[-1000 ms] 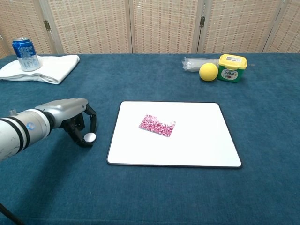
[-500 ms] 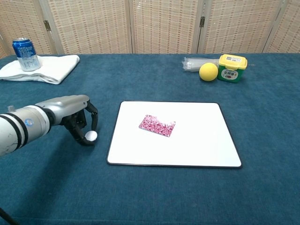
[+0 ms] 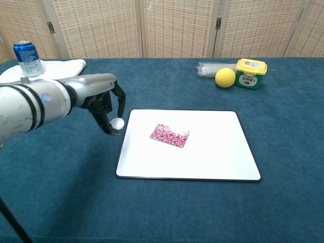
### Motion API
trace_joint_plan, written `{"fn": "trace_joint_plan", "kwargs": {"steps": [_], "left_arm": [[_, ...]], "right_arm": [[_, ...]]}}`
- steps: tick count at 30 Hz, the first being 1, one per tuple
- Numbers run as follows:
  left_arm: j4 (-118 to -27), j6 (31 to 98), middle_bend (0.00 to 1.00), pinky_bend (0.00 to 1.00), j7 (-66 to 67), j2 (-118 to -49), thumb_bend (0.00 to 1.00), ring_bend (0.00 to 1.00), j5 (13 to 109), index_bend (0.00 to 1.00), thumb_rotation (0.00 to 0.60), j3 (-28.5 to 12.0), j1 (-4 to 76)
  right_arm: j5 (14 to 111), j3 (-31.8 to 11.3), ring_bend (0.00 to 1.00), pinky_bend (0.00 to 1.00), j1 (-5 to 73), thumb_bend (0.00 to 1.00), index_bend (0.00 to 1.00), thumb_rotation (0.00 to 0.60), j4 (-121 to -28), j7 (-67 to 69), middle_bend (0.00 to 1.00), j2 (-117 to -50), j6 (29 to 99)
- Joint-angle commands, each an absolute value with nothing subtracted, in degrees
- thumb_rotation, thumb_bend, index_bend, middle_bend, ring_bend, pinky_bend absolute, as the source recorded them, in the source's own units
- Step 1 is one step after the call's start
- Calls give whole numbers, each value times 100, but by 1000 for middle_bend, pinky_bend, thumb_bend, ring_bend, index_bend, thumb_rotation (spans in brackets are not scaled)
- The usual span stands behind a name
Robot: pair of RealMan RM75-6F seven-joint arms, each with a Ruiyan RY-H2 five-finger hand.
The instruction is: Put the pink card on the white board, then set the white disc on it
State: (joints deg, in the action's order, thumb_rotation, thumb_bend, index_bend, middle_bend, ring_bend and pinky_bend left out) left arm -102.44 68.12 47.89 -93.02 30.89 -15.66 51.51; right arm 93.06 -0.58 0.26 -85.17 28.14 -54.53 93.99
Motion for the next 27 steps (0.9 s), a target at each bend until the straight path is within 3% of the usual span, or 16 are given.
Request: {"fn": "trace_joint_plan", "kwargs": {"steps": [1,16,27], "left_arm": [[-10024,6815,1000,1000,5138,-9583,239,1000,2813,595,600,-1766,5565],[-7723,5929,1000,1000,5710,-10987,239,1000,1871,592,600,-2215,6989],[-7025,5753,1000,1000,5986,-11376,239,1000,1441,589,600,-2371,7502]], "right_arm": [[9131,-130,0,0,4,264,0,600,-8398,3139,0,-5402,9374],[9131,-131,0,0,71,264,0,600,-7716,4456,0,-5342,9171],[9129,-125,0,0,173,264,0,600,-7425,4978,0,-5348,8985]]}}
